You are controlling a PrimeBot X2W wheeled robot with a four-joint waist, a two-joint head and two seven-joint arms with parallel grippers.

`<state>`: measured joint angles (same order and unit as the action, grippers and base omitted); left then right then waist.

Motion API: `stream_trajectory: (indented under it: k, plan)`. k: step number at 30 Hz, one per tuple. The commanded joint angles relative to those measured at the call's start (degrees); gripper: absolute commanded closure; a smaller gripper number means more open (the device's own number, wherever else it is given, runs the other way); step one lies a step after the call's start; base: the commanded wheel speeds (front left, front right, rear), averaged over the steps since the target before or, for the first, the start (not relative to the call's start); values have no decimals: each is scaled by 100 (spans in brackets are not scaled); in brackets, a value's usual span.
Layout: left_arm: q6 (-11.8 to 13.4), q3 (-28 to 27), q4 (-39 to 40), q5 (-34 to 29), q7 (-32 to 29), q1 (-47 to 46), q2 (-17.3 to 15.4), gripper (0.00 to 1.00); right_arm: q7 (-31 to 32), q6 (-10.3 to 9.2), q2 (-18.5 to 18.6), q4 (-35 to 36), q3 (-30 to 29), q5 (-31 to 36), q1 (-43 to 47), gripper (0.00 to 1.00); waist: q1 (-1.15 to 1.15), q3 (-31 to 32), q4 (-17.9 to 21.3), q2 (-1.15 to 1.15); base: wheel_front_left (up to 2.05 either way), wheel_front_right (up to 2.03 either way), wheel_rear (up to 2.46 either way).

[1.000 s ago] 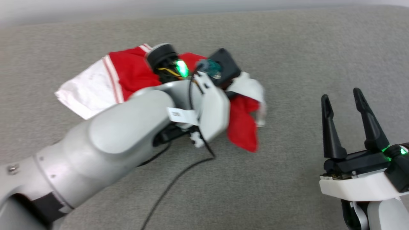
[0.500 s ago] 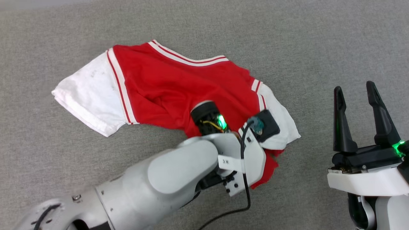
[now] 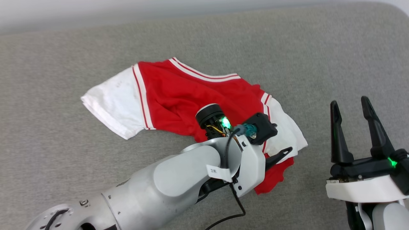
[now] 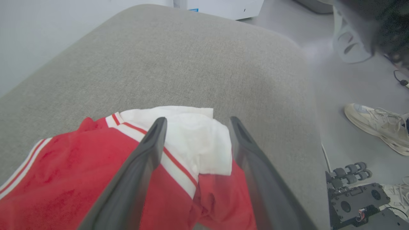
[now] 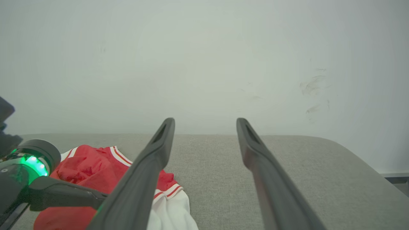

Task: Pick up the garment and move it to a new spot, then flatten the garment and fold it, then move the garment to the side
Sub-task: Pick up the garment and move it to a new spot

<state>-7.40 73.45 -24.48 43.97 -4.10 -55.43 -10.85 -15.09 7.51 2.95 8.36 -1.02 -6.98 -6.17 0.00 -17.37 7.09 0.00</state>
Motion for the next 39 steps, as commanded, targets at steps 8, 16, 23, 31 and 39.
stream_trajectory:
  k: [8,16,23,31,39]
  plan:
    - [350,-431,-278,103,1445,347,-189,0,-12,-4,-13,-105,-86,33,430,0,0,886,-465,0,0,0,0]
    - [1207,-1169,-189,-27,1923,1042,-590,0,-12,-4,-12,-166,-142,47,729,0,0,1312,-676,0,0,0,0]
    - [1893,-2595,808,-642,1929,2246,-1056,0,-12,-4,-13,-195,-178,49,874,0,0,1479,-769,0,0,0,0]
    - [2421,-4107,1620,-1560,1931,3676,-1193,0,-12,-4,-12,-265,-218,18,1006,0,0,1593,-859,0,0,0,0]
    - [2468,-5163,2029,-2253,1931,4757,-863,0,-12,-4,-12,-416,-250,-45,1069,0,0,1662,-898,0,0,0,0]
